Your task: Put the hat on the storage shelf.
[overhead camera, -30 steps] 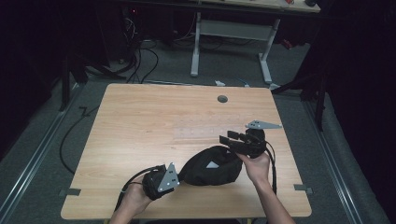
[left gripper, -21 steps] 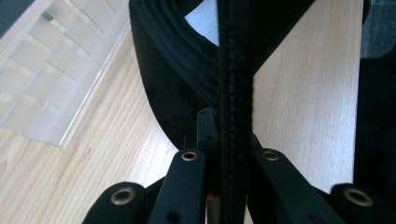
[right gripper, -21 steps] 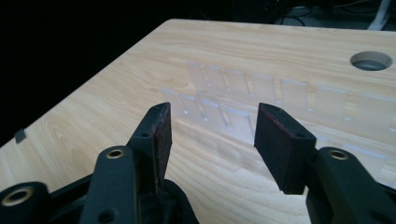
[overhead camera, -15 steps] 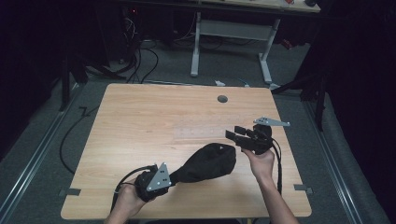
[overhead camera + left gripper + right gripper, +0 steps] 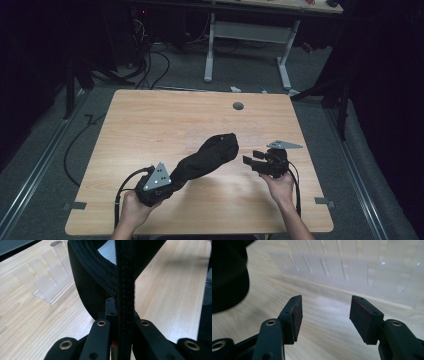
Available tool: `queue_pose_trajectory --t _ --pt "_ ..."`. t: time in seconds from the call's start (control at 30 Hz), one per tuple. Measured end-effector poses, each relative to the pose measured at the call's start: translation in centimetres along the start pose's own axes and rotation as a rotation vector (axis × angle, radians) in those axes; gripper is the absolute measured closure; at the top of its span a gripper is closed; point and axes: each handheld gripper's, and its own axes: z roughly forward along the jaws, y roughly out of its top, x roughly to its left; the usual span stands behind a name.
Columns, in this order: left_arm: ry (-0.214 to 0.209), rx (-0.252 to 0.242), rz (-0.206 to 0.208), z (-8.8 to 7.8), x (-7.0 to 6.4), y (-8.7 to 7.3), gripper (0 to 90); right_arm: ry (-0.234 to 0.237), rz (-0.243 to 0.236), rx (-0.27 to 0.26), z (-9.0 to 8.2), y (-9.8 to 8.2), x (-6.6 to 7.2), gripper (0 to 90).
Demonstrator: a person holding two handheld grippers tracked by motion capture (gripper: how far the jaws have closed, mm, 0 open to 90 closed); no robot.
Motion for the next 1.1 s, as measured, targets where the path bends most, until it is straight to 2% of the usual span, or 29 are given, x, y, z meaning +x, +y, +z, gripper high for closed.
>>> queue_pose_trajectory --t 0.03,0.23,0.3,0.43,0.7,0.77,0.93,1.0,1.1 --pt "0.008 -0.011 -0.010 0.2 0.2 0.2 86.3 -0.013 -0.005 0.024 0.4 -0.8 0.0 43.7" --pt "0.021 -0.052 -0.050 0.5 0.6 1.0 86.3 -0.056 -0.048 0.067 1.3 -2.4 0.0 43.1" --pt "0.029 -0.062 -0.053 0.6 0.7 1.3 86.3 -0.083 -0.067 0.077 1.7 -3.2 0.1 42.9" --pt "0.046 -0.072 -0.060 0.8 1.1 1.8 86.3 -0.106 -0.086 0.089 2.1 -3.8 0.0 42.8" --pt "0.070 -0.132 -0.113 1.6 1.8 3.1 86.3 -0.154 -0.096 0.098 2.7 -5.0 -0.5 41.7" --pt "0.075 -0.140 -0.125 1.8 1.9 3.4 86.3 -0.167 -0.112 0.096 2.8 -5.2 -0.5 41.4" --pt "0.092 -0.163 -0.128 2.3 2.2 4.0 86.2 -0.194 -0.136 0.089 2.9 -5.4 -0.3 41.6" --pt "0.096 -0.178 -0.145 2.5 2.3 4.4 86.3 -0.212 -0.155 0.094 3.0 -5.4 -0.1 41.4" --pt "0.098 -0.197 -0.168 2.7 2.5 5.0 86.3 -0.216 -0.157 0.095 3.0 -5.5 0.1 40.8"
